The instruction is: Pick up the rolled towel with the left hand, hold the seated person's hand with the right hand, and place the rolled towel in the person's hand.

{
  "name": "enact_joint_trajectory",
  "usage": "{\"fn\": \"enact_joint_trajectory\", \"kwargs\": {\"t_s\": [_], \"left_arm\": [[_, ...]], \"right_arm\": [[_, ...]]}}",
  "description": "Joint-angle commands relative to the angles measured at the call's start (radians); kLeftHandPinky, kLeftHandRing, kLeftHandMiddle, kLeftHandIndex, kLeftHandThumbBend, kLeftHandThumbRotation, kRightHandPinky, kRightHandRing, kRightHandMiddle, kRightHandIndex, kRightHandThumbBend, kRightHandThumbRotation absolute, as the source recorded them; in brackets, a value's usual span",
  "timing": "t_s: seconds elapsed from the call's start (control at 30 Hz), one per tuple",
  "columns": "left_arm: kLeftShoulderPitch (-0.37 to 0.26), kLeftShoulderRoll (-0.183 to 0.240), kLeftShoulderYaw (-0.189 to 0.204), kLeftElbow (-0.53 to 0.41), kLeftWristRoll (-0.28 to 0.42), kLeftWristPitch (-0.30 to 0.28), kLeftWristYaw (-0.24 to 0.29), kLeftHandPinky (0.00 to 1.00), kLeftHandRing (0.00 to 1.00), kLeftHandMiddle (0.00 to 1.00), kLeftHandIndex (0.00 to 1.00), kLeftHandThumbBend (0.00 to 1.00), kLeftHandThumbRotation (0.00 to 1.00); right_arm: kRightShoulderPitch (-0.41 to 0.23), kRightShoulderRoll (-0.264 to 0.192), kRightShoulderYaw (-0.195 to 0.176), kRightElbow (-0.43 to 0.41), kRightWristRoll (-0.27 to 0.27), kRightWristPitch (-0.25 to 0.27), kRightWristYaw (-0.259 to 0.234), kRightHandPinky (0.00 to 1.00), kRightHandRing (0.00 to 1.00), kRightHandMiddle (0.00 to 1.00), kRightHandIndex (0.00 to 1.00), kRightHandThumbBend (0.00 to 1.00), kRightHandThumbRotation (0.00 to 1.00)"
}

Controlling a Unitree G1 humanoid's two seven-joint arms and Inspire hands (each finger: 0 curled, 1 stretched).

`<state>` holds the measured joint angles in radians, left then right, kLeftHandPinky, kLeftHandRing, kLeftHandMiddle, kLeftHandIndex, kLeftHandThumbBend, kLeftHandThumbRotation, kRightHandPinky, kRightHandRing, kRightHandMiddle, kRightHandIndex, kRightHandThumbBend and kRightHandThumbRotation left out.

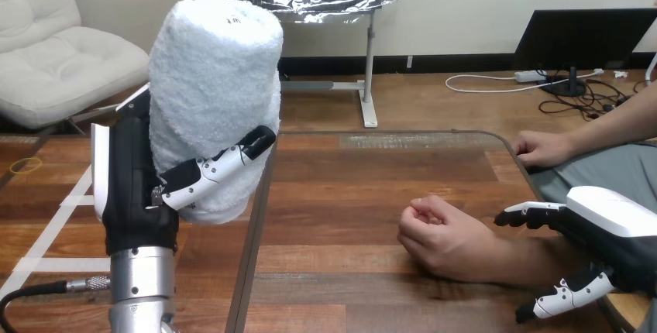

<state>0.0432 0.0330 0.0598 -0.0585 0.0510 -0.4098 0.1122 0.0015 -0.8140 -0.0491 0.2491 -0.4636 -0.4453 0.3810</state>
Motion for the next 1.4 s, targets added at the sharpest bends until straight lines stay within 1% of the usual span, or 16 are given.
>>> {"fn": "enact_joint_trajectory", "kwargs": {"t_s": [0.0, 0.07, 0.2, 0.37, 0.9, 1.0, 1.17, 1.37], "left_arm": [[-0.067, 0.006, 0.012, -0.042, -0.002, -0.037, -0.001, 0.22, 0.26, 0.32, 0.37, 0.52, 0.00], [-0.067, 0.005, 0.012, -0.043, -0.002, -0.036, -0.001, 0.22, 0.26, 0.32, 0.37, 0.52, 0.00], [-0.067, 0.006, 0.013, -0.040, -0.004, -0.037, -0.002, 0.21, 0.26, 0.32, 0.37, 0.52, 0.00], [-0.067, 0.007, 0.014, -0.038, -0.008, -0.038, -0.005, 0.21, 0.26, 0.32, 0.37, 0.52, 0.00], [-0.068, 0.007, 0.018, -0.030, -0.018, -0.047, -0.012, 0.21, 0.26, 0.32, 0.37, 0.52, 0.00], [-0.067, 0.005, 0.018, -0.031, -0.024, -0.045, -0.014, 0.21, 0.26, 0.32, 0.37, 0.52, 0.00], [-0.067, 0.005, 0.021, -0.029, -0.016, -0.048, -0.011, 0.22, 0.26, 0.32, 0.37, 0.52, 0.00], [-0.068, 0.007, 0.024, -0.025, -0.011, -0.054, -0.011, 0.21, 0.26, 0.32, 0.37, 0.53, 0.00]], "right_arm": [[-0.073, -0.006, 0.015, 0.038, -0.010, -0.004, -0.042, 0.79, 0.82, 0.83, 0.83, 1.00, 0.28], [-0.079, -0.006, 0.019, 0.048, -0.014, -0.006, -0.048, 0.79, 0.82, 0.83, 0.83, 1.00, 0.27], [-0.091, -0.005, 0.032, 0.057, -0.033, 0.022, -0.054, 0.80, 0.82, 0.84, 0.83, 1.00, 0.27], [-0.105, -0.003, 0.042, 0.062, -0.042, 0.049, -0.055, 0.81, 0.83, 0.85, 0.84, 0.98, 0.30], [-0.168, 0.003, 0.093, 0.121, -0.082, 0.078, -0.076, 0.82, 0.84, 0.86, 0.85, 0.95, 0.31], [-0.180, 0.005, 0.104, 0.134, -0.091, 0.083, -0.083, 0.81, 0.84, 0.86, 0.85, 0.95, 0.31], [-0.201, 0.008, 0.121, 0.160, -0.104, 0.088, -0.092, 0.76, 0.84, 0.85, 0.84, 0.95, 0.30], [-0.234, 0.008, 0.151, 0.211, -0.123, 0.082, -0.111, 0.74, 0.83, 0.84, 0.84, 0.94, 0.31]]}}
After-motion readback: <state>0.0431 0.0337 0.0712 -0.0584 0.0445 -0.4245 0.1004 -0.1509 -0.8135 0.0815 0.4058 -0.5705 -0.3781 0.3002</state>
